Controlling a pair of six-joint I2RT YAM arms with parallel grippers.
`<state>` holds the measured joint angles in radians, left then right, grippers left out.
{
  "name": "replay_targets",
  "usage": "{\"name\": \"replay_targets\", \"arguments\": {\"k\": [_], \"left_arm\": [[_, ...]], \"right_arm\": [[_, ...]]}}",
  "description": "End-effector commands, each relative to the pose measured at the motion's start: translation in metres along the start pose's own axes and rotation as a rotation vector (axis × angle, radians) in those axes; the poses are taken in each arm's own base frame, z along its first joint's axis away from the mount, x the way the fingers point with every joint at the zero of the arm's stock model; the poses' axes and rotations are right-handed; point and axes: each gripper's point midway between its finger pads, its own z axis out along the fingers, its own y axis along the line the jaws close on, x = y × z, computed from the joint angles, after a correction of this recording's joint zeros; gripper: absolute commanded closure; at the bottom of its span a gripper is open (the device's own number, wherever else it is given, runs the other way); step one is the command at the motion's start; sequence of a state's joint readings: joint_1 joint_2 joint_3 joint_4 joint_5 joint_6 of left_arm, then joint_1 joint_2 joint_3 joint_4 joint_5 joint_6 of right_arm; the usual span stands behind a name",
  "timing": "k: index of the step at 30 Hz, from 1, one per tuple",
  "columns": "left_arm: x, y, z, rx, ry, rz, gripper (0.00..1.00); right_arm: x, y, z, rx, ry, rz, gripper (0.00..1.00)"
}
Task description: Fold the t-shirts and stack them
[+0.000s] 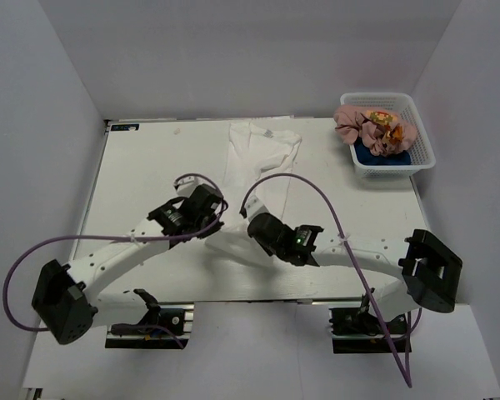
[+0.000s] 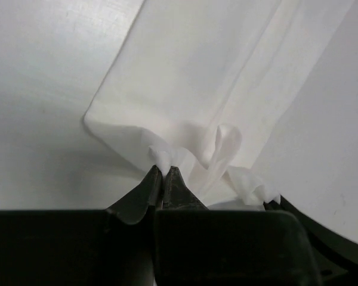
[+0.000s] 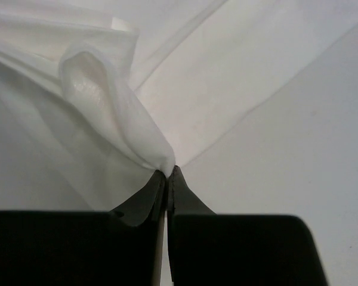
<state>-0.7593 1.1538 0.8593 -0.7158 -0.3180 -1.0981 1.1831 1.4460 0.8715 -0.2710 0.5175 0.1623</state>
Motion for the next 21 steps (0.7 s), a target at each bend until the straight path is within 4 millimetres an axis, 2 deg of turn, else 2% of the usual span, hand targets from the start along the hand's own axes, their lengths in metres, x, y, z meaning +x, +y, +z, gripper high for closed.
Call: {"name": "replay_targets", "arguments": {"k": [1,2,3,4,5,6,7,8,11,12,13,16,18,21], "left_arm": [[-0.051,-0.017,0.01,-0.076,-0.174,0.008,1.0],[-0.061,-0.031,0.009,-0.063,-0.192,0.018,1.0],[-0.067,-0.035,0.013,-0.073,-0.195,0.023,1.0],[-0.067,-0.036,0.027,-0.109,-0.18,0.047,1.0],[-0.081,-0.047,0.028,-0.101,-0.198,0.035,1.0],[-0.087,-0.047,0.032,-0.125,-0.201,0.045,1.0],[-0.098,-0.056,0.032,-0.12,-0.213,0.04,1.0],[-0.103,-0.053,0.046,-0.154,-0.207,0.033,1.0],[-0.125,-0.063,0.058,-0.135,-0.213,0.031,1.0],[-0.125,-0.063,0.069,-0.144,-0.201,0.052,1.0],[-0.132,-0.069,0.071,-0.129,-0.204,0.051,1.0],[-0.142,-0.076,0.089,-0.115,-0.182,0.059,1.0],[-0.142,-0.078,0.099,-0.104,-0.161,0.08,1.0],[-0.137,-0.083,0.115,-0.078,-0.125,0.101,1.0]], "right_arm": [[-0.051,-0.033,0.005,0.085,-0.119,0.086,1.0],[-0.065,-0.038,0.006,0.09,-0.156,0.107,1.0],[-0.067,-0.045,0.012,0.098,-0.153,0.116,1.0],[-0.071,-0.053,0.015,0.106,-0.157,0.118,1.0],[-0.079,-0.063,0.017,0.122,-0.167,0.135,1.0],[-0.081,-0.067,0.023,0.128,-0.157,0.13,1.0],[-0.087,-0.075,0.024,0.138,-0.165,0.133,1.0],[-0.089,-0.082,0.027,0.142,-0.162,0.141,1.0],[-0.096,-0.099,0.041,0.154,-0.152,0.137,1.0],[-0.105,-0.103,0.041,0.15,-0.17,0.149,1.0],[-0.102,-0.111,0.05,0.16,-0.151,0.16,1.0],[-0.105,-0.118,0.063,0.144,-0.132,0.144,1.0],[-0.104,-0.123,0.069,0.127,-0.118,0.147,1.0],[-0.096,-0.121,0.085,0.088,-0.073,0.145,1.0]]}}
